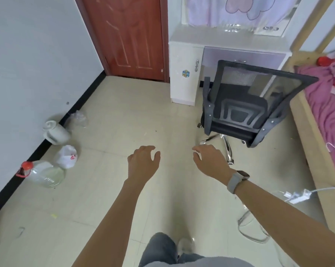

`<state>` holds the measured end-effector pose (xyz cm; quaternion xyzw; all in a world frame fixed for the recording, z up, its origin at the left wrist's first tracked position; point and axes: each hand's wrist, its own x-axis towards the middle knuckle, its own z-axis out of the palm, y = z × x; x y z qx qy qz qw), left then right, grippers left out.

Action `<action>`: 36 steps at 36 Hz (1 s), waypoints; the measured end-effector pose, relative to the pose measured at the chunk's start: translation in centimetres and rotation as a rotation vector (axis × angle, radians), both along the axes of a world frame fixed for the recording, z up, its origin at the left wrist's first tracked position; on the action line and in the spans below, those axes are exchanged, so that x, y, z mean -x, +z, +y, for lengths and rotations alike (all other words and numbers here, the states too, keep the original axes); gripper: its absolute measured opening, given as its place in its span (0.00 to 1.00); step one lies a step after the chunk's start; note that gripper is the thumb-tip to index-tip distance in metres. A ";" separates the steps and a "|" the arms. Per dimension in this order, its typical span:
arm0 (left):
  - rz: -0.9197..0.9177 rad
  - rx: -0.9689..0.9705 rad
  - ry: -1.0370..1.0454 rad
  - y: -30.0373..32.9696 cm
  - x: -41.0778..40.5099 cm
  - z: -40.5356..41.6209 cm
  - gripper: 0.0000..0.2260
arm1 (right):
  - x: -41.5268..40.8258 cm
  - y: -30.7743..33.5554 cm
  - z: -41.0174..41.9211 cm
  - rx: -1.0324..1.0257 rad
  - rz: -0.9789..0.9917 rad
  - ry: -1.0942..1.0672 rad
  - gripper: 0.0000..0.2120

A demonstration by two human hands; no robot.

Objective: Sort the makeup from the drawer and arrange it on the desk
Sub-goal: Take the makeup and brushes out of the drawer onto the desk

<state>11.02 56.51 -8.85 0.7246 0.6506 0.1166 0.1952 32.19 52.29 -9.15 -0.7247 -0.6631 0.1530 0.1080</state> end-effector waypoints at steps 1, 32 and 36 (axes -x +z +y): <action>-0.002 0.003 0.014 0.0 0.1 1.7 0.16 | 0.0 0.2 1.9 0.003 -0.001 0.014 0.16; 0.092 0.080 -0.356 -4.0 -14.4 64.5 0.17 | -11.0 -3.6 60.2 0.132 0.117 -0.308 0.16; 0.120 0.093 -0.429 -4.8 -20.1 71.1 0.17 | -15.6 -5.4 66.6 0.118 0.192 -0.398 0.16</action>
